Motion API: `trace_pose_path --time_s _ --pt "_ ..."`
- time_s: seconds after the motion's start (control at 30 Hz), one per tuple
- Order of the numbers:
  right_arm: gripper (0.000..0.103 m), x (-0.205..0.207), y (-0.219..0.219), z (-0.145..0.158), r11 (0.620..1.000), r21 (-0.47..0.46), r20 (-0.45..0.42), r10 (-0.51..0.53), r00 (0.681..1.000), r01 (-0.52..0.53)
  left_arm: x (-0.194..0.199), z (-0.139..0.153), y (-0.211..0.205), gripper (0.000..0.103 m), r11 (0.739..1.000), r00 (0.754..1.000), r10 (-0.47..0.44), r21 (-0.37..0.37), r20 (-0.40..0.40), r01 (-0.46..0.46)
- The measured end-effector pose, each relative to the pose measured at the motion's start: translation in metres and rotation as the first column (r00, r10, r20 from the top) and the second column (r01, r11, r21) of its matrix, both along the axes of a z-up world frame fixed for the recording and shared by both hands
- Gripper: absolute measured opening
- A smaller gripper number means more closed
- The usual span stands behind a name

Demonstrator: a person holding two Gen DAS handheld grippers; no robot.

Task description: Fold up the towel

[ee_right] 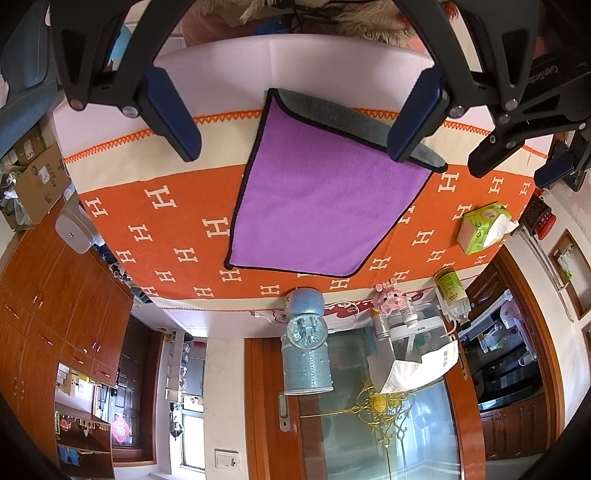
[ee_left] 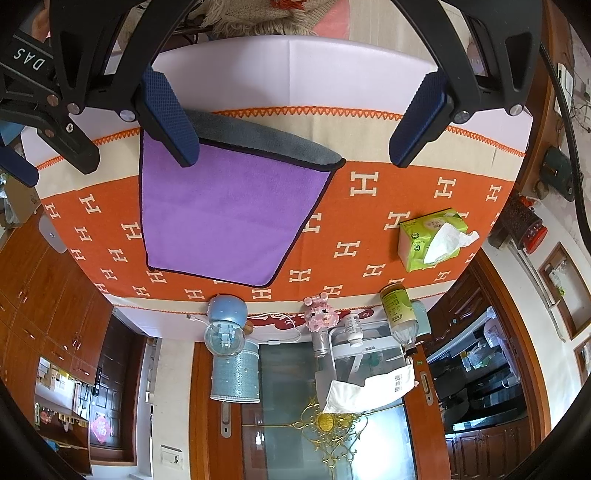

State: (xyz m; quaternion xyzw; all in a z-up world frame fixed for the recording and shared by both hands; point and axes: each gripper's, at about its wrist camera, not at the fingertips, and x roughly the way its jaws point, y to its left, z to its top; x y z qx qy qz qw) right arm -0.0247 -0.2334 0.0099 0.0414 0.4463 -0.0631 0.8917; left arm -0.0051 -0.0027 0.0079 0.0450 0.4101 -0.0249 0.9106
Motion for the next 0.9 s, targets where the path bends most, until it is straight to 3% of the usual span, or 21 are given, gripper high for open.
trace_pose_path --time_s 0.9 --pt "0.101 0.0011 0.0014 -0.0009 1.0 -0.004 0.008 0.0 1.0 0.0 0.0051 -0.0069 0.0018 0.102 0.999 0.999 -0.043 -0.019 0.002 0.043"
